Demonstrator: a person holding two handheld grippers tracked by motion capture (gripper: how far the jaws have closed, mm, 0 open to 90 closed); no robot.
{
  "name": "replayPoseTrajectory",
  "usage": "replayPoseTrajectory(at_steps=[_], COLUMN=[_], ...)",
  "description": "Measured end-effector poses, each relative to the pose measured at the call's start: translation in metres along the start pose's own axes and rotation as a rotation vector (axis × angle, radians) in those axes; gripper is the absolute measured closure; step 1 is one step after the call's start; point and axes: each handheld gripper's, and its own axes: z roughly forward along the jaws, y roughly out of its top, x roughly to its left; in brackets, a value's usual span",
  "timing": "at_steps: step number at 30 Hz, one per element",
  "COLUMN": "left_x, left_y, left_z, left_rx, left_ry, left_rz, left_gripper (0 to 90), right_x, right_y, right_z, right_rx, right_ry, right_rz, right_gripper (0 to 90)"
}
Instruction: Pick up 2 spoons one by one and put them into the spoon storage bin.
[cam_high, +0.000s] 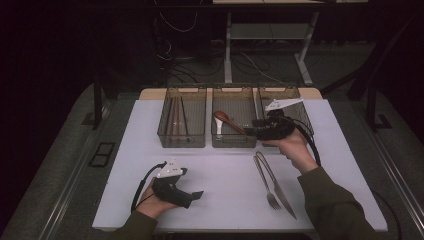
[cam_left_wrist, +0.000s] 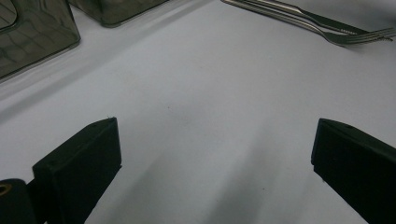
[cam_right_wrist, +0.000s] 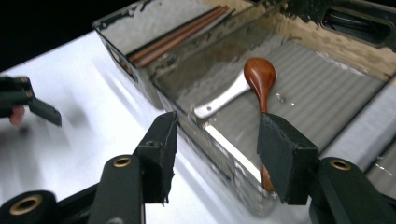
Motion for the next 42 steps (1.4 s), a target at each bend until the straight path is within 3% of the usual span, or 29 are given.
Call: replayPoseTrajectory(at_steps=[5,11,17,31,42], left_x=[0.001,0.0,0.0,-0.001,-0.001], left_y=[0.0,0.0,0.0,0.0,0.0], left_z=[-0.001,-0.001,-0.001,-0.001,-0.001], left_rx=[0.001,-0.001,-0.001,-0.001,-0.002], left_ry=[0.002,0.003,0.003,0.004,0.002], left_rz=[0.002,0.002,0.004,0.003,0.002], left_gripper=[0.8,0.8,0.8,0.8,0.8], right_x=[0.002,0.004,0.01,0.028,0.038], right_y=[-0.017,-0.043,-0.068,-0.114,-0.126], right_z=[-0.007,-0.011,-0.017,-0.034,-0.03], right_rx=[0.036,0.113,0.172,0.274,0.347], right_ry=[-0.012,0.006,0.032,0.039,0.027], right_rz=[-0.008,-0.019,-0.032,-0.051,-0.095], right_gripper=[58.1,76.8,89.3,89.7,89.7])
